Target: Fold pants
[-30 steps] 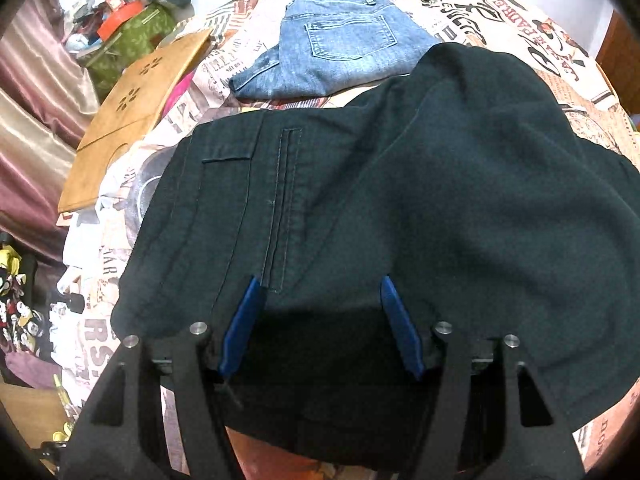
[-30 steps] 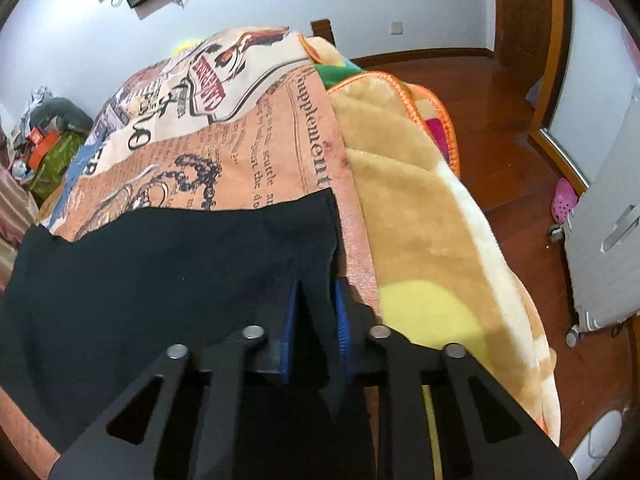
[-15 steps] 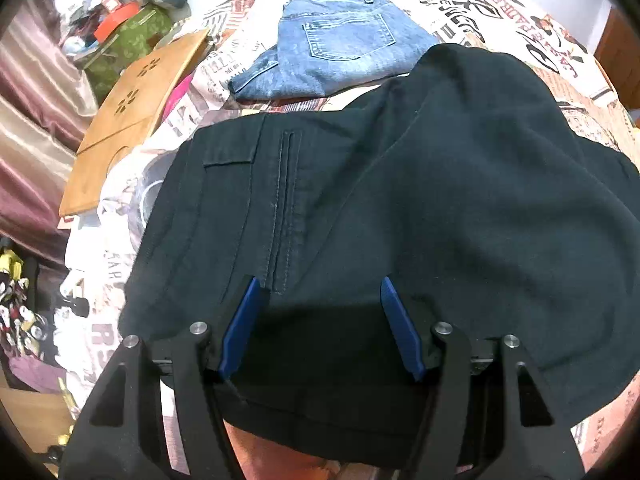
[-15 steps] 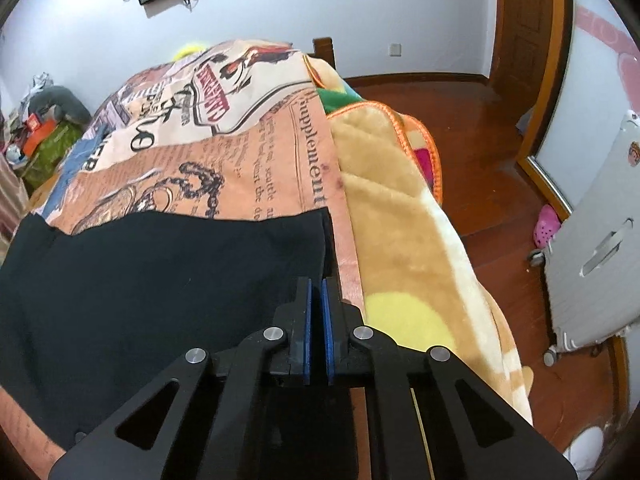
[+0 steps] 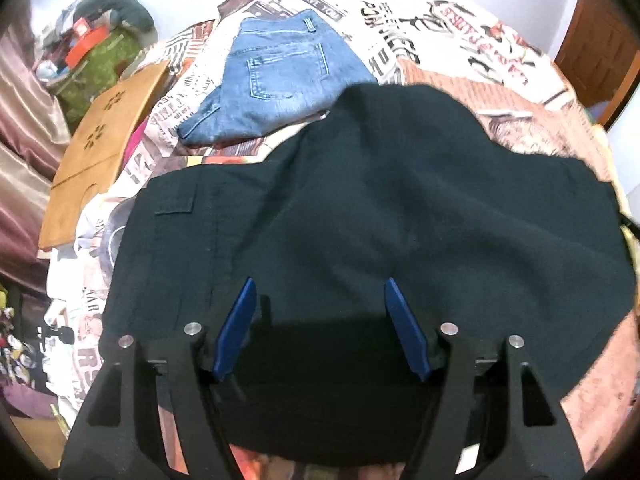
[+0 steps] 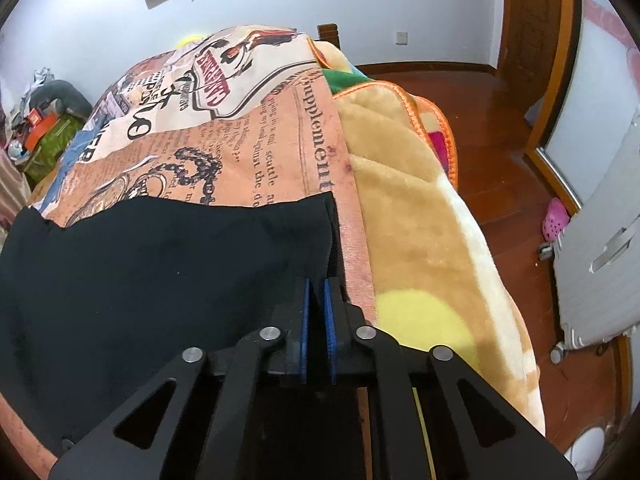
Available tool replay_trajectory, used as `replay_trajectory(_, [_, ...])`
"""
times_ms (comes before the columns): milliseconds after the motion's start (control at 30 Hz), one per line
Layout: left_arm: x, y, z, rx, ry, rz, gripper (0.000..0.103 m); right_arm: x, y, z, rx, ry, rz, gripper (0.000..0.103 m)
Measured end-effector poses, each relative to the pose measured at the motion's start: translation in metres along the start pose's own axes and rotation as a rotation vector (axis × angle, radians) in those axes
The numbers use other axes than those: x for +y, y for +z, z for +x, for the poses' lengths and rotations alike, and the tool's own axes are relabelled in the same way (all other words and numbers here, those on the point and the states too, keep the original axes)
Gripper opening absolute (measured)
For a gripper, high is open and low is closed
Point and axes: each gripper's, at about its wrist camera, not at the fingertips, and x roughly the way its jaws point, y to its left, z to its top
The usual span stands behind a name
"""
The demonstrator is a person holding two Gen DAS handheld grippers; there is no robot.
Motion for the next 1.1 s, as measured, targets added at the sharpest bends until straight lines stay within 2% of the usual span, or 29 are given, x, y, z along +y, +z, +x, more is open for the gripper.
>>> replay_trajectory(133, [-0.007,-0.004,0.0,-0.05,0.059,0.011,0.071,0.002,0.001,-0.001,0.005,-0.012,-0.034,0.006])
replay_trajectory(233, [-0.008,-0.006,0.0,-0.058,0.072,0.016,0.071,0.003,0.001,0.002,0.0,-0.027,-0.041,0.005])
replay_trajectory(367, [-0.007,-0.005,0.002,-0.056,0.076,0.013,0.073,0.011,0.009,-0.007,-0.074,-0.086,-0.096,0.004])
replay_trajectory(533, [-0.004,-0.006,0.003,-0.056,0.071,-0.003,0.076,0.016,0.03,-0.033,-0.184,-0.117,-0.132,0.004])
replay_trajectory(667, [-0.004,-0.007,0.003,-0.057,0.065,-0.011,0.077,0.016,0.041,-0.035,-0.211,-0.154,-0.152,0.003])
replay_trajectory(733, [-0.003,-0.007,0.003,-0.057,0.062,-0.016,0.077,0.015,0.041,-0.025,-0.184,-0.162,-0.156,0.003])
replay_trajectory(900, [0.001,-0.007,0.004,-0.051,0.049,-0.037,0.081,0.009,0.027,0.025,0.007,-0.157,-0.138,0.004])
replay_trajectory(967, [0.003,-0.007,0.004,-0.047,0.044,-0.043,0.082,0.007,0.027,0.026,0.012,-0.168,-0.129,0.005])
replay_trajectory(1033, [0.003,-0.005,0.003,-0.041,0.04,-0.031,0.081,0.004,0.032,0.022,0.039,-0.167,-0.114,0.013])
replay_trajectory(1100, [0.001,0.001,-0.002,-0.031,0.042,-0.002,0.081,0.0,0.034,0.013,0.057,-0.166,-0.116,0.015])
